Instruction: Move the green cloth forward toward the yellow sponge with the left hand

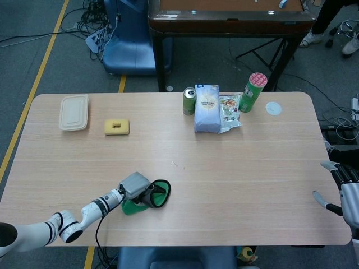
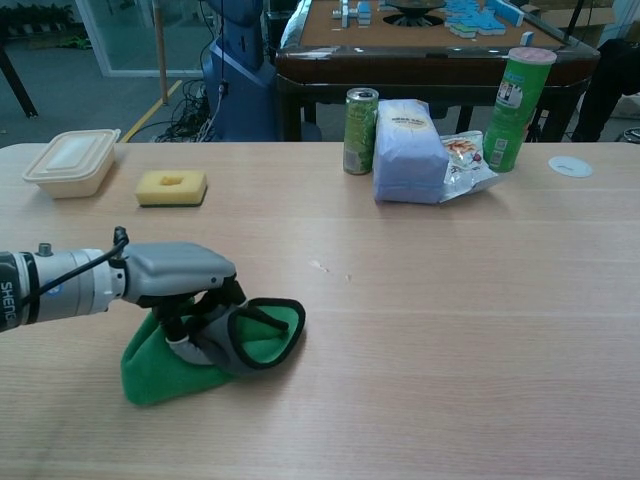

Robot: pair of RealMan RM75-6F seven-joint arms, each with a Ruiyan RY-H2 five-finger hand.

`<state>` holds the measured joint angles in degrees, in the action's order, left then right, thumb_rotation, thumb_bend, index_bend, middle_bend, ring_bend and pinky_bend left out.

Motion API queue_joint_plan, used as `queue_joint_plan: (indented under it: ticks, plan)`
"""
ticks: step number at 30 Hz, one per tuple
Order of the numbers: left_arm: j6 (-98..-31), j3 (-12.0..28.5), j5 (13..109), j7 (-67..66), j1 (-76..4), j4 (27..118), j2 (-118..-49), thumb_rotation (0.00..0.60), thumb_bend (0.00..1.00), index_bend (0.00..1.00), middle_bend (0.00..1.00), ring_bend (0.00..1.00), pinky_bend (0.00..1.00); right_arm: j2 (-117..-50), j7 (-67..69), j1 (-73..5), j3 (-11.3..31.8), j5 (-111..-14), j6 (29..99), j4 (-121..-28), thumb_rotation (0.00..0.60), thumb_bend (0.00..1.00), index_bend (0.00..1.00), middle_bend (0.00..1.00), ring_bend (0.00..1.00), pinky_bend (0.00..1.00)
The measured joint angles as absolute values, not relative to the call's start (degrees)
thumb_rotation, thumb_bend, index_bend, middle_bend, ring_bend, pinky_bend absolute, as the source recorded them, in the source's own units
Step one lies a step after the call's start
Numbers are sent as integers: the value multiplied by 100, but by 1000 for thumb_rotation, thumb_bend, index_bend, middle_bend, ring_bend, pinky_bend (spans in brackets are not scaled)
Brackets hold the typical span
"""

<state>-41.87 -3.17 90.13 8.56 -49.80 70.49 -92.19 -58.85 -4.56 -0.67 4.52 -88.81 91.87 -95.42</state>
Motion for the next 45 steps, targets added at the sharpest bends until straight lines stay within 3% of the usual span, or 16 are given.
queue_joint_plan:
  ticks: [11,19,27,38,43,45]
  plan:
    - [-4061,-590,9451,1155,-5283,7989,-9089,600,226,633,690,672,852,-5870,-436,9,439,-8901,9297,-9546,600,261,237,282,239,311]
    - [-4456,-51,9048,915,-5267,8000,-8810,600,226,634,690,671,852,-5882,-354,27,434,-8926,9320,-9480,600,261,237,282,239,311]
    - [-4816,572,8278,535,-5141,7455,-8674,600,227,634,690,666,852,-5910,-290,17,433,-8955,9313,-9419,600,261,237,282,239,311]
    - [-4918,1032,7497,-159,-5118,6147,-8906,600,226,629,687,659,852,-5900,-295,37,429,-8933,9310,-9427,600,261,237,282,239,311]
    - [-4843,1163,7161,-353,-5114,5689,-9054,600,227,579,612,594,845,-5912,-318,19,434,-8953,9296,-9444,600,261,237,282,239,311]
    - [-4762,1162,7080,-384,-5092,5605,-9089,600,227,494,501,500,803,-5911,-325,14,435,-8949,9283,-9448,600,261,237,282,239,311]
